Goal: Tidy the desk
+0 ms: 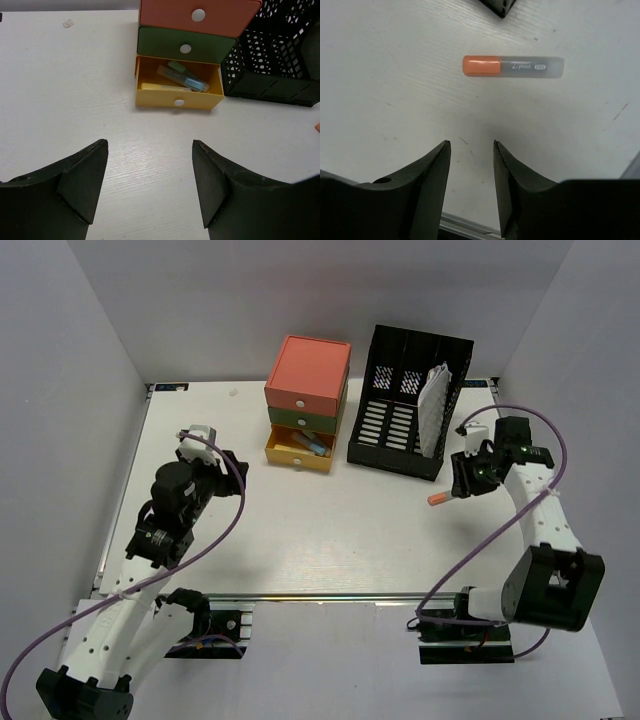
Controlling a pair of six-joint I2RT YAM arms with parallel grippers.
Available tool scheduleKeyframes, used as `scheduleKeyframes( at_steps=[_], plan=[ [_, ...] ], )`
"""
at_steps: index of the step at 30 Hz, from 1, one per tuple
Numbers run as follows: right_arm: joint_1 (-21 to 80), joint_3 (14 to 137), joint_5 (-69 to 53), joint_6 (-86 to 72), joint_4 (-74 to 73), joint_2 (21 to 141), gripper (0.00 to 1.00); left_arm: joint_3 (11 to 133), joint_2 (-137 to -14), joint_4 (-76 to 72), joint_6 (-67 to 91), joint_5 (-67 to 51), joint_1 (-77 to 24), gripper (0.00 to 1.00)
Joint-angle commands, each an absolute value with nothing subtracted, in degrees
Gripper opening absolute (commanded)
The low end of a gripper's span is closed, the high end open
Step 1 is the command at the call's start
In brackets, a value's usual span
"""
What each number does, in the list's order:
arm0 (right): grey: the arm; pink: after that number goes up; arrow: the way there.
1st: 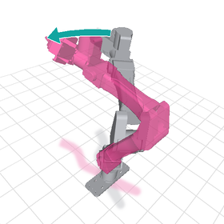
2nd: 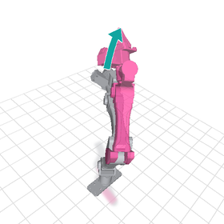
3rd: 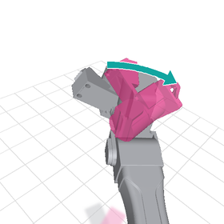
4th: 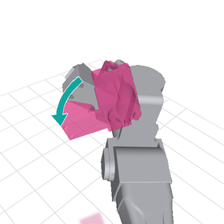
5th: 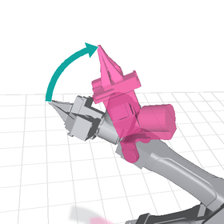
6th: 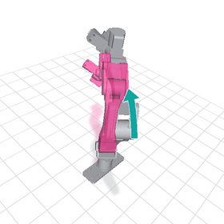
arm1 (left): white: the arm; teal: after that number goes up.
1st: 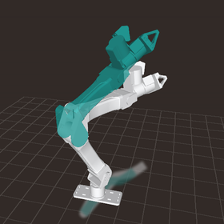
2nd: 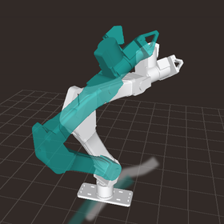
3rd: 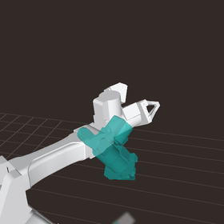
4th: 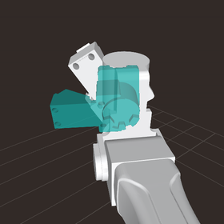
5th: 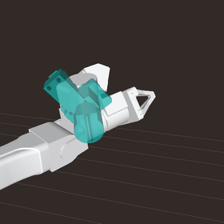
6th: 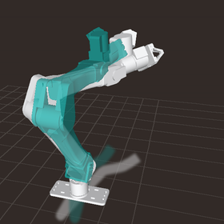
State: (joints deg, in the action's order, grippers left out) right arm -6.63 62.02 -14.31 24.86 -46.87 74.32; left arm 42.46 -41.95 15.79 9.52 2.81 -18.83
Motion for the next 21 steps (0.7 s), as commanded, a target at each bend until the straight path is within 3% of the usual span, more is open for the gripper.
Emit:
scheduleKeyframes(
  at_steps=[1,9,10,21],
  plan=[
    [-8.61,63.28,-15.12,13.48,-47.38,79.17,0.47,41.75,-40.96,14.77,9.93,1.76,-18.63,0.78],
    [-9.76,64.16,-6.88,-7.45,-39.29,86.12,0.62,41.75,-40.25,14.50,9.93,1.49,-18.63,0.78],
    [-9.58,65.03,-0.85,-12.34,-39.11,87.00,0.71,41.66,-40.17,14.50,10.02,1.49,-18.63,0.78],
    [-9.58,71.89,5.98,-20.91,-37.88,98.17,0.74,41.57,-40.69,14.41,9.93,2.02,-18.63,0.78]
  ],
)
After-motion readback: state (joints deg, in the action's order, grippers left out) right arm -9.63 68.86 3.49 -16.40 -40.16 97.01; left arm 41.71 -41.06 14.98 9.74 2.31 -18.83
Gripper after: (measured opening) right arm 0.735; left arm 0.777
